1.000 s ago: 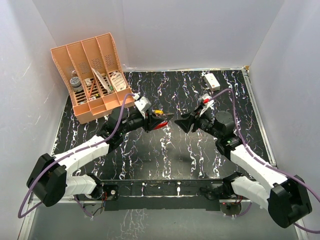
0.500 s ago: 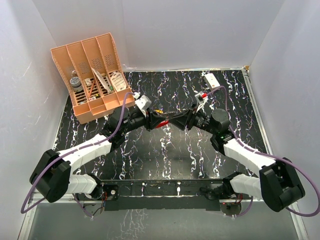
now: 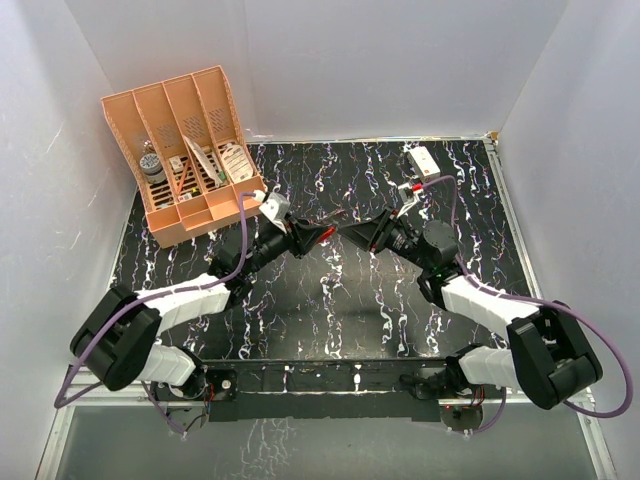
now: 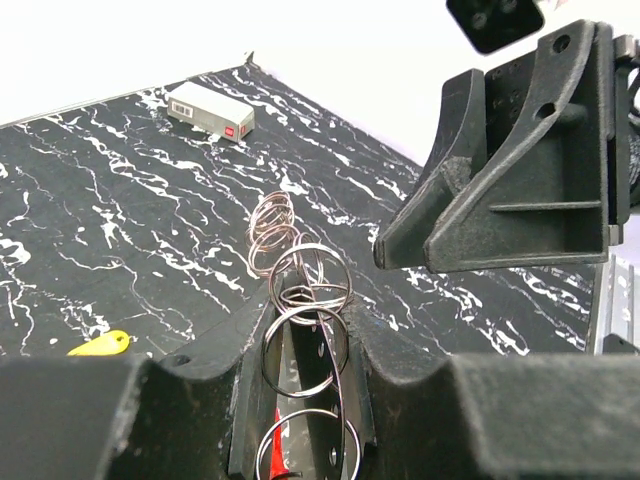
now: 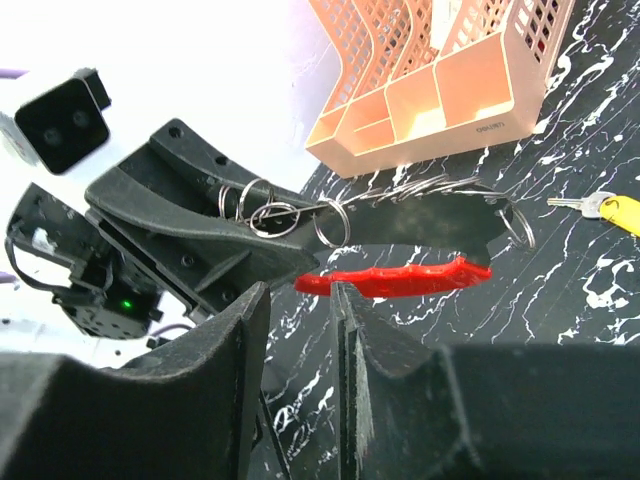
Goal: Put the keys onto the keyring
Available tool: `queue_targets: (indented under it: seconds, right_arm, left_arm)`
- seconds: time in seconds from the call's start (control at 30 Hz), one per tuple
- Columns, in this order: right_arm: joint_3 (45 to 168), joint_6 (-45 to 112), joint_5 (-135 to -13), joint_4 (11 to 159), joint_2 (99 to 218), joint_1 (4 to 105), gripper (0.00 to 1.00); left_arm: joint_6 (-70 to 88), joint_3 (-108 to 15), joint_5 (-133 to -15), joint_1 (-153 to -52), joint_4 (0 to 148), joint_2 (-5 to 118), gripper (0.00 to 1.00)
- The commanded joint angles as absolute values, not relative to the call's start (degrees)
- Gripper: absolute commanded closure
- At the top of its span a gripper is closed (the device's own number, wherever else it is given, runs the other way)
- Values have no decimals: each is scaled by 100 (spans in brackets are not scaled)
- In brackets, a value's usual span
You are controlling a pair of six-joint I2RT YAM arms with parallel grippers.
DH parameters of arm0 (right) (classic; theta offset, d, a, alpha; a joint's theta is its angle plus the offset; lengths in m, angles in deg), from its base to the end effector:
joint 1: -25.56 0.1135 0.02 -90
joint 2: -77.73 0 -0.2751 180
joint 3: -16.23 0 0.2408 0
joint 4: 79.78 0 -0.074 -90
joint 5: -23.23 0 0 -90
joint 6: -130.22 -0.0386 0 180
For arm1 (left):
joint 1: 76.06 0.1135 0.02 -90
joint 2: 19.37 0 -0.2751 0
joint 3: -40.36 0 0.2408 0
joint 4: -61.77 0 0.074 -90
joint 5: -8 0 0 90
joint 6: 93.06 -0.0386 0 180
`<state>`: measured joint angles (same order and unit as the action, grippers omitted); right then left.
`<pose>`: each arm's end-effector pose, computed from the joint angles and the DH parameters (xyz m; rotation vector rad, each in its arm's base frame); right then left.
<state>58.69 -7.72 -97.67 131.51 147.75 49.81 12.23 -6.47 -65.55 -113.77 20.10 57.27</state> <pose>0.2165 0.1193 0.2676 -0.1353 1.6850 1.3816 0.2101 -0.1763 0.2843 0.5235 1.3424 -0.9632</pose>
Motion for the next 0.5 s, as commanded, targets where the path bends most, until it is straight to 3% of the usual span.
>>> queue_targets:
  seconds: [0.0,0.47]
  right_arm:
    - [5850,-1343,-9426,13800,14922,4946,72]
    - [5834,-1653,-9016,13802,15077,4946,73]
  left_arm:
    - [1703,-497,-6674,-11359,339,5967,100]
    - [2096,-613,-6255,-11393,-382,6486,100]
